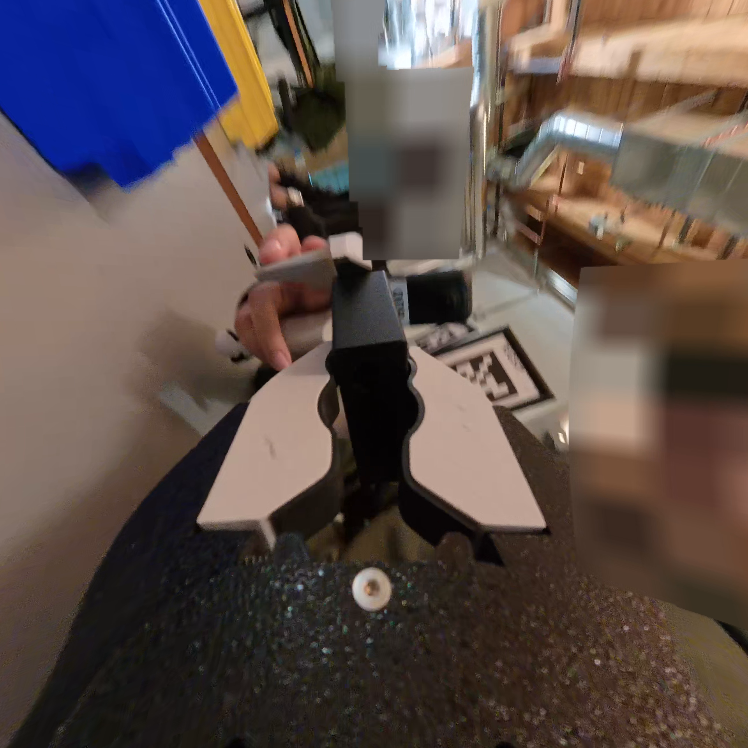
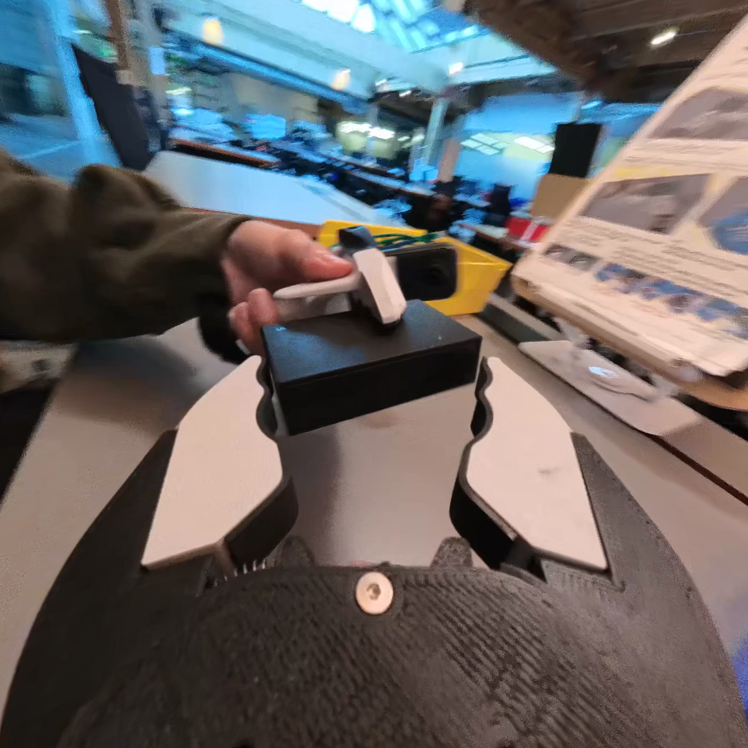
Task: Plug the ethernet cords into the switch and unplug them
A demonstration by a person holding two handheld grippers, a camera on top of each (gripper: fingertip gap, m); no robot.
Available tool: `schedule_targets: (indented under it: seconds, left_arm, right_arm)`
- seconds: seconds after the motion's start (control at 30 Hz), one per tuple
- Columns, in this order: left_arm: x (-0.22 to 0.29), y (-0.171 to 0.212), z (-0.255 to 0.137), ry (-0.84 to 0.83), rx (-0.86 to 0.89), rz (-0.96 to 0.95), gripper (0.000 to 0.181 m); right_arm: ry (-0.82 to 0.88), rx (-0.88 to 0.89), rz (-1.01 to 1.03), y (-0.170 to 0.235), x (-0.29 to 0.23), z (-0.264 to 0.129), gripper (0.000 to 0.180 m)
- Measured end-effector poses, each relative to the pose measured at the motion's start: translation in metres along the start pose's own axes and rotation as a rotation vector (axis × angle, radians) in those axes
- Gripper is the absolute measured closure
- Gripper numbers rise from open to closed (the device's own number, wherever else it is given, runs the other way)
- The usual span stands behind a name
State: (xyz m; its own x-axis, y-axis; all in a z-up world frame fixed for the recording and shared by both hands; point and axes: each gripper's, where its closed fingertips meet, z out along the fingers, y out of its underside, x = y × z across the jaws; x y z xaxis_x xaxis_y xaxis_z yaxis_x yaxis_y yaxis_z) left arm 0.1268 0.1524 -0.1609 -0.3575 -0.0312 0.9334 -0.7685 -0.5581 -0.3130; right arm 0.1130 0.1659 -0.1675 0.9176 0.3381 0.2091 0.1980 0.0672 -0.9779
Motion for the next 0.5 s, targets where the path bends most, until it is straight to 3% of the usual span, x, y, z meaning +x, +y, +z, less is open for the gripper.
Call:
schedule_targets:
  seconds: [0.13,0.23,0.33,0.5]
  left_arm:
    - [-0.012,-0.037,-0.02,-0.105,0.25,0.023,0.153]
    - [-0.014,-0.046,-0.024,-0.133,0.329,0.009,0.154]
    - [-0.016,-0.052,-0.024,-0.139,0.404,0.0,0.154]
    - [-0.018,-0.055,-0.024,-0.176,0.493,0.024,0.153]
  right_arm:
    - [0.236,0.052,0.029,-0.009,0.023,0.0,0.077]
    - [0.388,0.001,-0.084,-0.005,0.028,0.009,0.08]
    - [0.51,-0.037,-0.183,-0.003,0.033,0.013,0.094]
    - [0.559,-0.064,-0.116,0.007,0.034,0.015,0.116]
